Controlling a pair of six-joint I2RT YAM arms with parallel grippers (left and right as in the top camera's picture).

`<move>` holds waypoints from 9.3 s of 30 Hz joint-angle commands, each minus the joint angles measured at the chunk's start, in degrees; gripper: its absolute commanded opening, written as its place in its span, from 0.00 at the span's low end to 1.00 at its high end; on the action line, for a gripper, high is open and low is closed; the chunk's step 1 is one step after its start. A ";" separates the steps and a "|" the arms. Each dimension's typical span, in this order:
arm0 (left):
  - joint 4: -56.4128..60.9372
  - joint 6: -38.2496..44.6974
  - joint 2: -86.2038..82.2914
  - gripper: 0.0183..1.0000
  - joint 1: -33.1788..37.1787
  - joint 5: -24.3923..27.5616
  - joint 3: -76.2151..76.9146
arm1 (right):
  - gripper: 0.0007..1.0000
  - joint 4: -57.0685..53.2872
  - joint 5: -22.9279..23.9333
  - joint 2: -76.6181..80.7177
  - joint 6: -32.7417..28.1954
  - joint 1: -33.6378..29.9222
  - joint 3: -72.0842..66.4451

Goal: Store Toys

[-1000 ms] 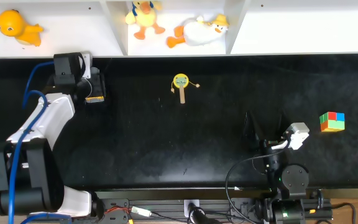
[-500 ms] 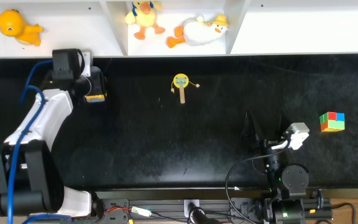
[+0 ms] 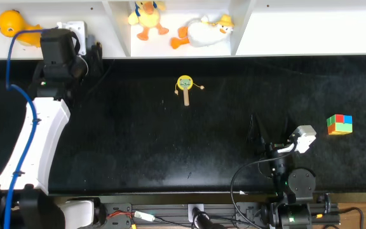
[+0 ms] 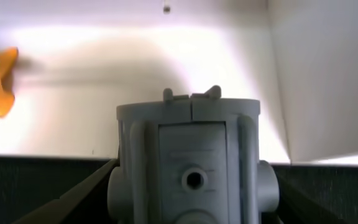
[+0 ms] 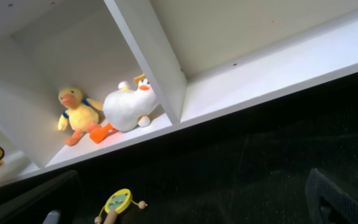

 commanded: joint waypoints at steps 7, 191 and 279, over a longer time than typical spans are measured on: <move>9.68 2.78 5.38 0.11 0.00 -1.49 1.07 | 0.99 0.33 0.46 -0.42 -0.37 0.31 -0.76; 12.96 -12.50 -85.07 1.00 -0.74 0.87 -63.36 | 1.00 -35.60 -23.43 38.45 -17.81 0.46 53.13; 12.96 -12.50 -85.07 1.00 -0.74 0.87 -63.36 | 0.04 -62.18 4.24 112.56 2.40 31.82 90.62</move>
